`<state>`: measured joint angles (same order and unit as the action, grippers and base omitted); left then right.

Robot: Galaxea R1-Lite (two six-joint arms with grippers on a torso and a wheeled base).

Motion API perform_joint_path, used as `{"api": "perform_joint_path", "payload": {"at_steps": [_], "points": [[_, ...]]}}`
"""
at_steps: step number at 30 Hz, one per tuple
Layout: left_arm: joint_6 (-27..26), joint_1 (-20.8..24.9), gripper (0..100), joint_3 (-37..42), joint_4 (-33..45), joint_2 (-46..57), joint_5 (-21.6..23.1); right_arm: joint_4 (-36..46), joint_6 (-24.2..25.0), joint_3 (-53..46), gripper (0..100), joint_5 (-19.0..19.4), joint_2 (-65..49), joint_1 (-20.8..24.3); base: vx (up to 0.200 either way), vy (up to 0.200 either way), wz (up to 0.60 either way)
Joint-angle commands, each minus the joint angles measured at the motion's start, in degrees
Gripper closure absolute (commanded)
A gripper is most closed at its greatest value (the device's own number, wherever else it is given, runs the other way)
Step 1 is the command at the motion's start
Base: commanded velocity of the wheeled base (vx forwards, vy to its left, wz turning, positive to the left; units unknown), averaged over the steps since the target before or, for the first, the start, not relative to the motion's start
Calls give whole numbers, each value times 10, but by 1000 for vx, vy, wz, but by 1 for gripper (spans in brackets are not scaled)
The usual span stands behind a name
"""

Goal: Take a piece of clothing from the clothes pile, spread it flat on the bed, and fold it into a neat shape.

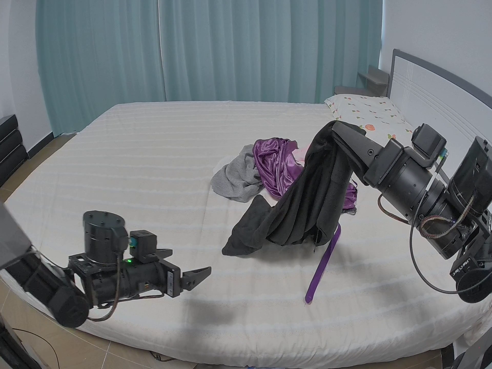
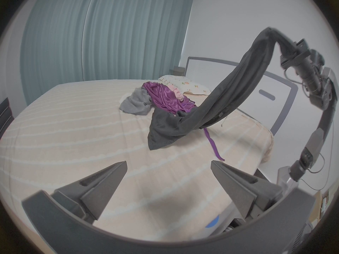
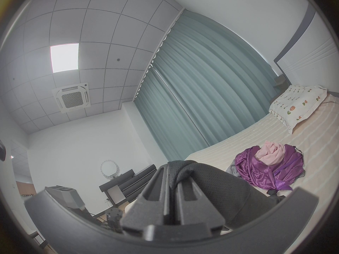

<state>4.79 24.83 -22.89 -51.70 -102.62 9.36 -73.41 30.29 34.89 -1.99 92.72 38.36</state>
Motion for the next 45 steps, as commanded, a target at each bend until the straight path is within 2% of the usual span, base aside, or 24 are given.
{"api": "perform_joint_path", "payload": {"at_steps": [1, 8, 13, 24, 32, 33, 40, 43, 44, 45], "points": [[6, 35, 0, -69, -44, -154, -29, -2, -2, 7, 100, 0, 12, 2, 0, 0, 0], [8, 30, 0, -138, -39, -202, -21, -5, -4, 23, 100, -11, 14, 7, 0, 0, 0], [1, 29, 0, -182, -39, -258, -13, -2, -5, 32, 100, -14, 13, 29, 0, 0, 0], [1, 26, 0, -296, -22, -340, -10, 3, -9, 46, 100, -17, 17, 30, 0, 0, 0], [5, 26, 0, -387, -11, -399, -29, 3, -9, 46, 100, -18, 19, 29, 0, 0, 0], [5, 26, 100, -392, -6, -401, -33, 3, -9, 46, 100, -17, 20, 27, 0, 0, 0], [8, 14, 100, -397, 5, -394, -44, 2, -9, 37, 100, -17, 19, 8, 0, 0, 0], [32, -1, 100, -391, 5, -364, -54, 3, -6, 32, 100, -14, 24, -14, 0, 0, 0], [79, -12, 100, -384, 6, -327, -67, 1, -1, 26, 100, -10, 35, -37, 0, 0, 0], [101, -16, 100, -379, 7, -309, -71, 1, -1, 25, 100, -8, 39, -48, 0, 0, 0]]}}
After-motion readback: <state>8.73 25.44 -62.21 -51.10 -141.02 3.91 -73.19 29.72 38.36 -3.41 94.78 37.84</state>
